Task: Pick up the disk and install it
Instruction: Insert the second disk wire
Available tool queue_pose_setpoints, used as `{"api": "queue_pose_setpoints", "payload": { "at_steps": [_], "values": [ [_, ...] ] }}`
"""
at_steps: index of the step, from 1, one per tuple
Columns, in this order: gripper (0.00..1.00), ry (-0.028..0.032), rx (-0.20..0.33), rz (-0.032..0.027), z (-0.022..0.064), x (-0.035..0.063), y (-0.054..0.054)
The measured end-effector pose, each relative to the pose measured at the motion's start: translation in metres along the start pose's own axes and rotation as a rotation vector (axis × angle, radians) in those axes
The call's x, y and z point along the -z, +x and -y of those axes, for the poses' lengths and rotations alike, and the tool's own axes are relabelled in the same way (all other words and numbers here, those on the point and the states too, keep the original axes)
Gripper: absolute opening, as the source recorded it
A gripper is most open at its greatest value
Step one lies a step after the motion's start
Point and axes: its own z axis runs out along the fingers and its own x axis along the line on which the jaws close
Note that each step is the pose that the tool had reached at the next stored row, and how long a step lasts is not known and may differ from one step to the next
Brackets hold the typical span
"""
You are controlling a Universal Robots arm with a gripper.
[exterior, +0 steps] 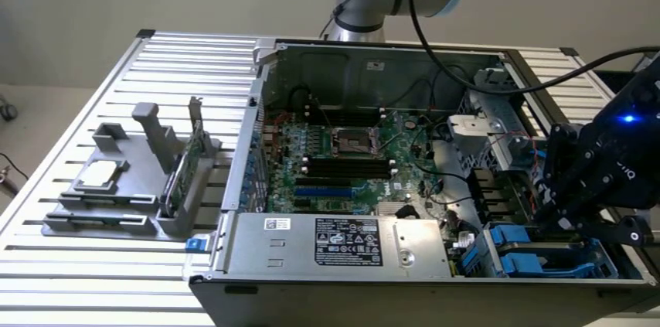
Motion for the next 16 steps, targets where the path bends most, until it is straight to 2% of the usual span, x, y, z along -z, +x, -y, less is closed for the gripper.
{"api": "queue_pose_setpoints", "payload": {
  "at_steps": [10, 16],
  "values": [
    [0.16, -0.0008, 0.001, -0.0131, 0.0003, -0.0022, -0.0059],
    [0.16, -0.0008, 0.001, -0.0139, 0.0003, -0.0027, -0.0069]
  ]
}}
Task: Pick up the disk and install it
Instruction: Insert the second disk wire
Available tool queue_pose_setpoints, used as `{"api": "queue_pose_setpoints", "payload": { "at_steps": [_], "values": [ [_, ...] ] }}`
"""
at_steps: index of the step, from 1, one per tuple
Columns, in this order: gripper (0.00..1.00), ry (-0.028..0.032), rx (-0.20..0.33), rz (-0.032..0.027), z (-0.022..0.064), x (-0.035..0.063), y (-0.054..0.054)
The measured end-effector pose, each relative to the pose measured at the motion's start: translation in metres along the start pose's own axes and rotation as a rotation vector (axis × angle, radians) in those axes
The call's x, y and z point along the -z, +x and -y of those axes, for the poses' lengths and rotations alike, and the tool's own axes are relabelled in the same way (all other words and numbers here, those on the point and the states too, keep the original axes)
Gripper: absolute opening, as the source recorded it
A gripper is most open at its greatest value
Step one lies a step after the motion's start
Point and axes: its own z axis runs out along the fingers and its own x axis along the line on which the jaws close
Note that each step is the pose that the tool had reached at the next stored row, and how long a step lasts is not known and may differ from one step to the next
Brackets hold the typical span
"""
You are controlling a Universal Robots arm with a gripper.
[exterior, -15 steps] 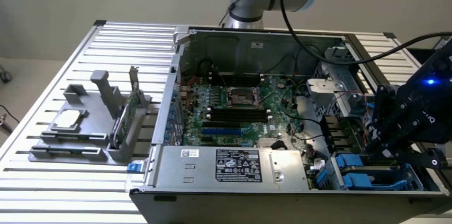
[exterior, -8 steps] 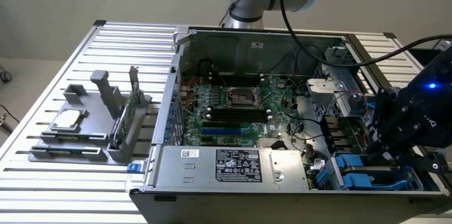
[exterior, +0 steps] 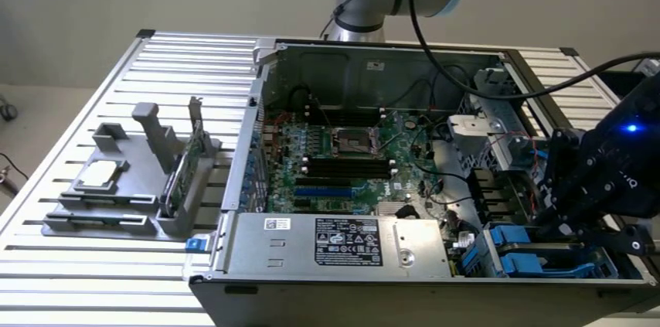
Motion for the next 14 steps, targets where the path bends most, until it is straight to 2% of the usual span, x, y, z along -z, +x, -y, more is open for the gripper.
{"api": "queue_pose_setpoints", "payload": {
  "at_steps": [3, 4, 5, 6, 10, 14],
  "values": [
    [0.18, 0.0001, 0.000, 0.0001, 0.0001, -0.0003, -0.0004],
    [0.24, 0.0001, 0.000, 0.0000, 0.0000, -0.0005, -0.0006],
    [0.24, 0.0000, 0.000, -0.0001, 0.0000, -0.0007, -0.0006],
    [0.31, 0.0000, 0.000, 0.0001, 0.0000, -0.0006, -0.0008],
    [0.31, 0.0000, 0.000, 0.0000, 0.0001, 0.0004, -0.0009],
    [0.31, -0.0001, 0.000, -0.0015, 0.0035, 0.0068, -0.0008]
  ]
}}
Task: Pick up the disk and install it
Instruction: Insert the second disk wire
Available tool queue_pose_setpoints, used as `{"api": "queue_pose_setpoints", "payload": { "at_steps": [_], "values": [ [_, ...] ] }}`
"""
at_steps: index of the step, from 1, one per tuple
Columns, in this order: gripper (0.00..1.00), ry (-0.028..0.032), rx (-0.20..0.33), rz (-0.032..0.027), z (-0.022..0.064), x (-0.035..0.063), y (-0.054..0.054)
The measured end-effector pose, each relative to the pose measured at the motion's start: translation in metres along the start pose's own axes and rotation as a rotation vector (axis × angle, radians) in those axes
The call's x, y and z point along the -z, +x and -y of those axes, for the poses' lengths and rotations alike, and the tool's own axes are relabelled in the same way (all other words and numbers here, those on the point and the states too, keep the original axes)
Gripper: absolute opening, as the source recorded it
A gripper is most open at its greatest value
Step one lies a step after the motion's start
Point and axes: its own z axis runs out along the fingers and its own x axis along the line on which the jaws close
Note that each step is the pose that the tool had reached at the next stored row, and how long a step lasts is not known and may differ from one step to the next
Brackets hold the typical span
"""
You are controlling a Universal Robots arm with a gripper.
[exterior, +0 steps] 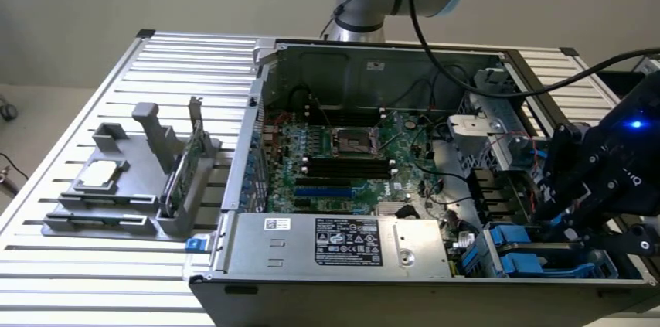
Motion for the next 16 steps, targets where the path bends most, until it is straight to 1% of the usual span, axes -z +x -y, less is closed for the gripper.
{"api": "queue_pose_setpoints", "payload": {
  "at_steps": [2, 5, 11, 12, 13, 15, 16],
  "values": [
    [0.31, -0.0001, 0.000, -0.0011, 0.0049, 0.0012, 0.000],
    [0.31, -0.0001, 0.002, -0.0016, 0.0147, 0.0024, 0.001],
    [0.31, 0.0001, 0.006, -0.0015, 0.0275, 0.0060, 0.002],
    [0.29, 0.0002, 0.006, -0.0016, 0.0291, 0.0066, 0.002],
    [0.29, 0.0002, 0.007, -0.0016, 0.0301, 0.0070, 0.002],
    [0.16, 0.0001, 0.008, -0.0016, 0.0303, 0.0071, 0.002],
    [0.16, 0.0001, 0.008, -0.0015, 0.0303, 0.0071, 0.002]
  ]
}}
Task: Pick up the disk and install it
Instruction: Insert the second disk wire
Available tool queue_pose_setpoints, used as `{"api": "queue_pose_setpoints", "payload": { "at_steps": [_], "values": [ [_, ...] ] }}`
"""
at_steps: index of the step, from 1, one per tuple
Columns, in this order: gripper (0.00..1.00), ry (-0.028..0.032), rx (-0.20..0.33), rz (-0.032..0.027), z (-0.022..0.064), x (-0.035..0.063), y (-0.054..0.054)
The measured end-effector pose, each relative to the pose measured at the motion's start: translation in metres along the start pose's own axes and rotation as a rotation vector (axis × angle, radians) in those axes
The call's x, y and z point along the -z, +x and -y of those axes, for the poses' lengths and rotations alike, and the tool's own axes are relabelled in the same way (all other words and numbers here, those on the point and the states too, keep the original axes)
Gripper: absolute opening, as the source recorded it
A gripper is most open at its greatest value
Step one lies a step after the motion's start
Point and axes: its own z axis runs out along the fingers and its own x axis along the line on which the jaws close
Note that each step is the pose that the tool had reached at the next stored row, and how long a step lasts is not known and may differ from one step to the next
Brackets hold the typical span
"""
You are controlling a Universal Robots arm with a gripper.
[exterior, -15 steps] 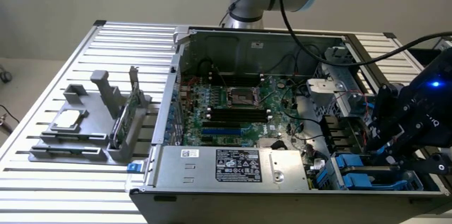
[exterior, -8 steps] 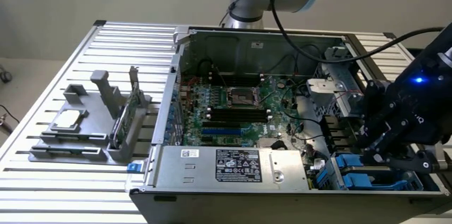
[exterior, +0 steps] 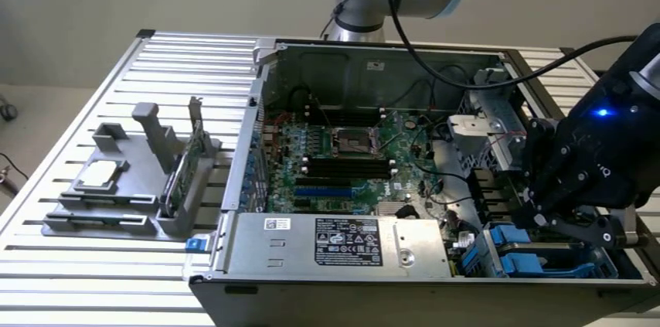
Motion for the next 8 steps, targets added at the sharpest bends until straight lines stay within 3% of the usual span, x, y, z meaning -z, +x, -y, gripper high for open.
{"api": "queue_pose_setpoints", "payload": {
  "at_steps": [1, 8],
  "values": [
    [0.11, 0.0000, 0.000, 0.0000, 0.0000, 0.0000, 0.0000],
    [0.11, -0.0001, 0.000, 0.0002, 0.0000, 0.0001, 0.0000]
  ]
}}
